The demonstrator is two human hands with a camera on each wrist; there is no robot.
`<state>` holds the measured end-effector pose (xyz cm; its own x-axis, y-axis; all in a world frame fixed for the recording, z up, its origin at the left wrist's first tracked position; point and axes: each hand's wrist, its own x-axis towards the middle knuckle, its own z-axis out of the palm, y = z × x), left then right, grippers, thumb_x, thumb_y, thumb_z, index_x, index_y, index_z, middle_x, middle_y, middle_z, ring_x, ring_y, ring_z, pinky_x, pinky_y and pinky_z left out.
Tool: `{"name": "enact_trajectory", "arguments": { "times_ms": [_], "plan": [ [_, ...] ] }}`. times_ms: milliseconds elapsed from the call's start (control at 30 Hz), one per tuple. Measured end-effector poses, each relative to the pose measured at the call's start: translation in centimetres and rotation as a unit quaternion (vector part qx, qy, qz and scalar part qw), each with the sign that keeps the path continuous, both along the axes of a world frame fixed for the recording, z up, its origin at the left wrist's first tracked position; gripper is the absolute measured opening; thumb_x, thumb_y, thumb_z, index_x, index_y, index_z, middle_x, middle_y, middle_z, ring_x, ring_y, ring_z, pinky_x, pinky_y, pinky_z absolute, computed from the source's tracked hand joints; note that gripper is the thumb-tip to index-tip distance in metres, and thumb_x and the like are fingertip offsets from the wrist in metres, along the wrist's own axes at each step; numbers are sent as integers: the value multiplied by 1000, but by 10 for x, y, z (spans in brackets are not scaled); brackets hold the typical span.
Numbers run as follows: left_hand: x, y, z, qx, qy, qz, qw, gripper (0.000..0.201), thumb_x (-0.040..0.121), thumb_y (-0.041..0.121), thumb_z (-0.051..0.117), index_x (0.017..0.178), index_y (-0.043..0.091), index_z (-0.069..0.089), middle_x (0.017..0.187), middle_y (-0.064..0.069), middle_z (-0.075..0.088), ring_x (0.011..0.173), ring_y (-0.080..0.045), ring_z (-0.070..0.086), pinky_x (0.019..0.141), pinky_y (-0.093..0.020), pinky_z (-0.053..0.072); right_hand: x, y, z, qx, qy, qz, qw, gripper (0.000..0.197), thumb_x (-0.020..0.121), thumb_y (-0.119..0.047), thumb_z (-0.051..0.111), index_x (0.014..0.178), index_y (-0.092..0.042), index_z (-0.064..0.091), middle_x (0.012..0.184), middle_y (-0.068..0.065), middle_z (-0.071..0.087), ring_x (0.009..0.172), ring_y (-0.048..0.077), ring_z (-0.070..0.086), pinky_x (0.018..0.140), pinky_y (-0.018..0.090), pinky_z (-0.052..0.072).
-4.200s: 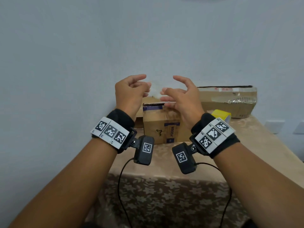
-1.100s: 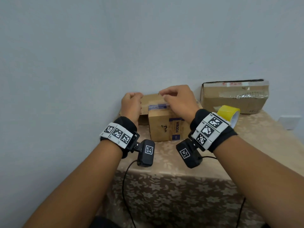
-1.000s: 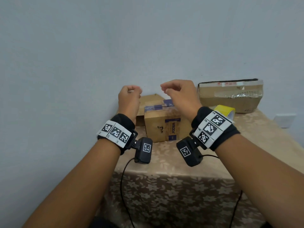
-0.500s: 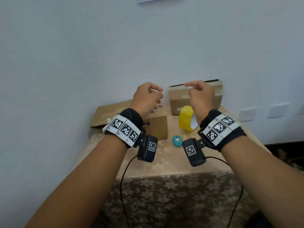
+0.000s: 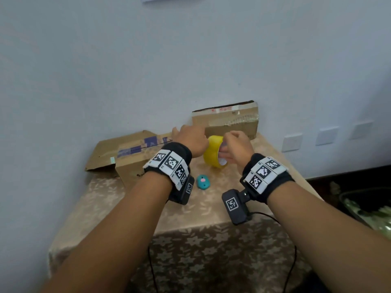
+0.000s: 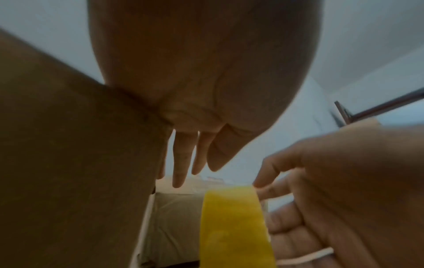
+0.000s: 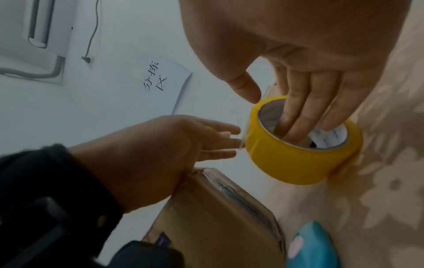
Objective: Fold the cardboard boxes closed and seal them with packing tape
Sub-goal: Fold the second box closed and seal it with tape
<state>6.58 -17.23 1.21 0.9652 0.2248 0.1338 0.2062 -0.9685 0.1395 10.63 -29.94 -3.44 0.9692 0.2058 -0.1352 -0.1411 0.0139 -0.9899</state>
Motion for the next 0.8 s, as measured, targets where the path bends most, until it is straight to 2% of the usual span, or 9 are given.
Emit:
{"name": "enact_trajectory", "arguments": {
  "times_ms": [133, 233, 300, 433, 500, 567, 600, 700, 800],
  "plan": [
    [3, 0, -2, 32, 54, -9, 998, 45, 102, 21, 36, 146, 22, 46, 149, -8, 52, 139, -33, 43, 123, -58, 9, -1, 6, -2, 1, -35, -15, 999, 56, 86, -28, 53, 142, -24, 53, 125, 13, 64, 99, 26, 66, 93, 46, 58],
    [5, 3, -3, 2, 13, -11, 1000, 41, 102, 22, 42, 142, 23, 53, 144, -5, 57, 134, -29, 50, 121, -55, 20, -4, 6, -1, 37, -27, 15, 999, 51, 93, -12, 51, 143, -25, 53, 111, 8, 61, 88, 22, 60, 85, 41, 58],
    [5, 6, -3, -36, -29, -9, 999, 35, 99, 23, 51, 132, 24, 62, 133, -3, 65, 125, -27, 57, 116, -50, 32, -4, 5, -3, 47, -24, 36, 998, 62, 88, -5, 53, 146, -28, 50, 125, 9, 60, 92, 23, 60, 85, 44, 59],
    [-1, 9, -1, -122, -69, -10, 990, 30, 87, 16, 63, 115, 23, 71, 109, -2, 73, 108, -25, 64, 102, -45, 48, -12, 6, -1, 30, -66, 68, 995, 90, 70, -2, 63, 149, -39, 44, 141, 7, 49, 115, 23, 53, 79, 36, 52],
    [-2, 10, -1, -143, -88, -6, 986, 29, 82, 14, 67, 109, 22, 73, 98, 0, 74, 100, -23, 67, 96, -43, 53, -14, 5, -2, 33, -94, 92, 991, 100, 74, 8, 70, 155, -38, 35, 132, 1, 47, 108, 8, 51, 74, 25, 46],
    [-2, 11, 0, -157, -110, -1, 982, 25, 81, 17, 71, 105, 21, 76, 94, 0, 75, 94, -22, 69, 91, -41, 57, -13, 5, -5, 37, -123, 99, 987, 104, 77, 20, 70, 158, -32, 31, 116, 0, 52, 86, -4, 57, 67, 17, 48],
    [-3, 10, 1, -163, -119, -1, 979, 21, 81, 20, 73, 102, 21, 78, 93, 0, 75, 92, -21, 70, 89, -40, 58, -12, 5, -5, 40, -136, 92, 986, 105, 75, 22, 70, 157, -31, 32, 111, 4, 57, 82, -1, 61, 66, 18, 51],
    [-3, 8, 7, -154, -128, -2, 980, 8, 80, 24, 78, 85, 20, 80, 83, 0, 76, 83, -20, 71, 81, -38, 60, -11, 9, -6, 44, -171, 72, 982, 107, 71, 19, 72, 156, -33, 35, 125, 18, 64, 107, 25, 66, 84, 37, 59],
    [-5, 4, 11, -115, -128, 11, 985, 7, 81, 23, 73, 80, 19, 79, 79, -1, 75, 82, -23, 70, 79, -39, 60, -10, 10, -6, 34, -183, 76, 979, 104, 78, 25, 66, 159, -29, 30, 128, 18, 65, 108, 24, 69, 80, 29, 60]
  ]
}}
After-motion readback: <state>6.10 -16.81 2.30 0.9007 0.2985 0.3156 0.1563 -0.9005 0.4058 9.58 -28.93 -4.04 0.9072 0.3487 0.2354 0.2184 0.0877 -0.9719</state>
